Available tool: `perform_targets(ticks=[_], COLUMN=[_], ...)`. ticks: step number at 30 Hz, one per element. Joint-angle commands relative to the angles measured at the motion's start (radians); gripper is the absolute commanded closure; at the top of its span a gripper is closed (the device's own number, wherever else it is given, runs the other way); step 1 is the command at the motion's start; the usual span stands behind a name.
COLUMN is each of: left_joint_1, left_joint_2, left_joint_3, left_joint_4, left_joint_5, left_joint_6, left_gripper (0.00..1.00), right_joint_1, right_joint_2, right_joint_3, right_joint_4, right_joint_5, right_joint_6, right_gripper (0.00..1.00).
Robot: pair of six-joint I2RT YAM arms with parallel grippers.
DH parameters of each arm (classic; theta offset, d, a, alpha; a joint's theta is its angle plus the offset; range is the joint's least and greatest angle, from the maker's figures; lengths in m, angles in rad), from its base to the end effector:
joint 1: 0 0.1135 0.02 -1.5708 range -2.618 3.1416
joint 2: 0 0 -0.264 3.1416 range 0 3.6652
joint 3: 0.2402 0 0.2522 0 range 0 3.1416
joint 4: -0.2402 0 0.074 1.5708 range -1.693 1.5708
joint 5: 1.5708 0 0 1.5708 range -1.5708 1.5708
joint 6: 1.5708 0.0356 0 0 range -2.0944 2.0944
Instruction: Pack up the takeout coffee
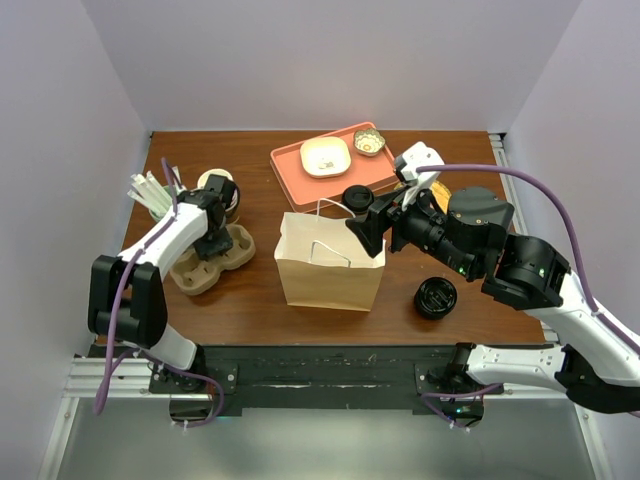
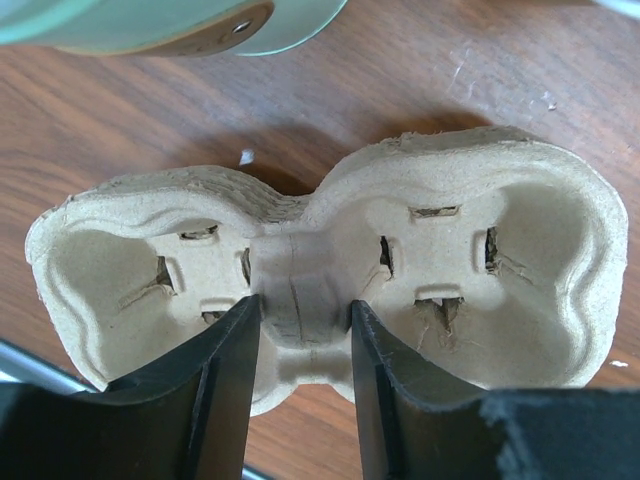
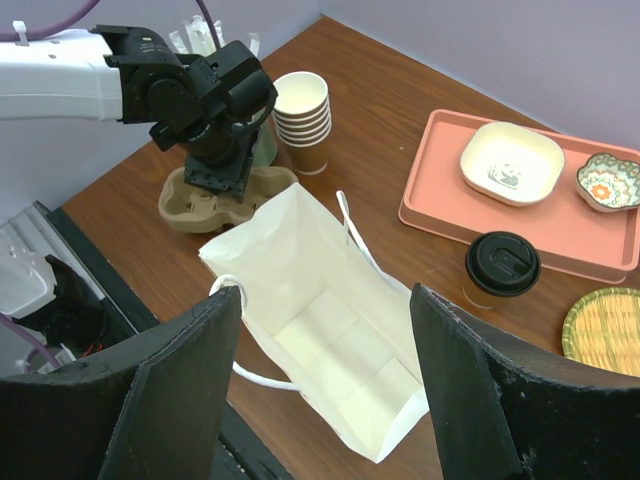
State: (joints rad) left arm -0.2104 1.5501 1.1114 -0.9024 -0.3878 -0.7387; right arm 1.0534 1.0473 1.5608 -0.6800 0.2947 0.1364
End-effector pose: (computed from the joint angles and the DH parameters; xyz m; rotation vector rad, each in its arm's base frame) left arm 0.2826 -0.0466 0.2236 -0.7762 2.6320 0.3346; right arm 0.0973 0.1500 0.4968 -0.5797 1.6727 0.6168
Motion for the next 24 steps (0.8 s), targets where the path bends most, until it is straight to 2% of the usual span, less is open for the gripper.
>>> perform_targets(ticks=[1,2,6,7,9,12,13,21,24], left_joint_1=[0.003,0.002,0.003,0.003,0.003,0.005,0.003,0.003,0.003], left_joint_2=[-0.025,-0.039,-0.05,-0.051,-0.071,-0.078,-0.074,-0.088,-0.117], left_joint_3=[0.082,0.079,0.045,0.038,0.003,-0.018,-0.016,0.017,0.033], left_joint_4=[-0.055,-0.053,-0.049,-0.038,-0.012,0.02,0.023,-0.013,-0.009], left_joint_5=[-0.028,-0.026,-0.013,-0.01,0.006,0.027,0.033,0.018,0.03], left_joint_6=[-0.001,0.001,-0.002,-0.002,0.008,0.019,0.025,0.102,0.145], left_gripper=[0.71,0.65,0.63,0.7,0.75,0.68,0.62,0.64,0.57], right_joint_1=[0.002,0.002,0.002,0.002,0.002,0.002,0.002,0.002,0.002], right_joint_2=[-0.004,-0.006,-0.01,-0.012,-0.013,-0.015,-0.015,-0.02,-0.023], right_joint_3=[0.002,-0.001,-0.01,-0.01,-0.01,-0.01,-0.01,-0.015,-0.019], right_joint_4=[0.034,0.034,0.042,0.04,0.043,0.05,0.05,0.046,0.049], right_joint_5=[-0.003,-0.005,-0.014,-0.012,-0.015,-0.019,-0.019,-0.019,-0.017], right_joint_6=[0.006,0.009,0.02,0.02,0.022,0.025,0.023,0.028,0.031], right_gripper=[0.28,0.28,0.28,0.28,0.28,0.28,0.28,0.28,0.28])
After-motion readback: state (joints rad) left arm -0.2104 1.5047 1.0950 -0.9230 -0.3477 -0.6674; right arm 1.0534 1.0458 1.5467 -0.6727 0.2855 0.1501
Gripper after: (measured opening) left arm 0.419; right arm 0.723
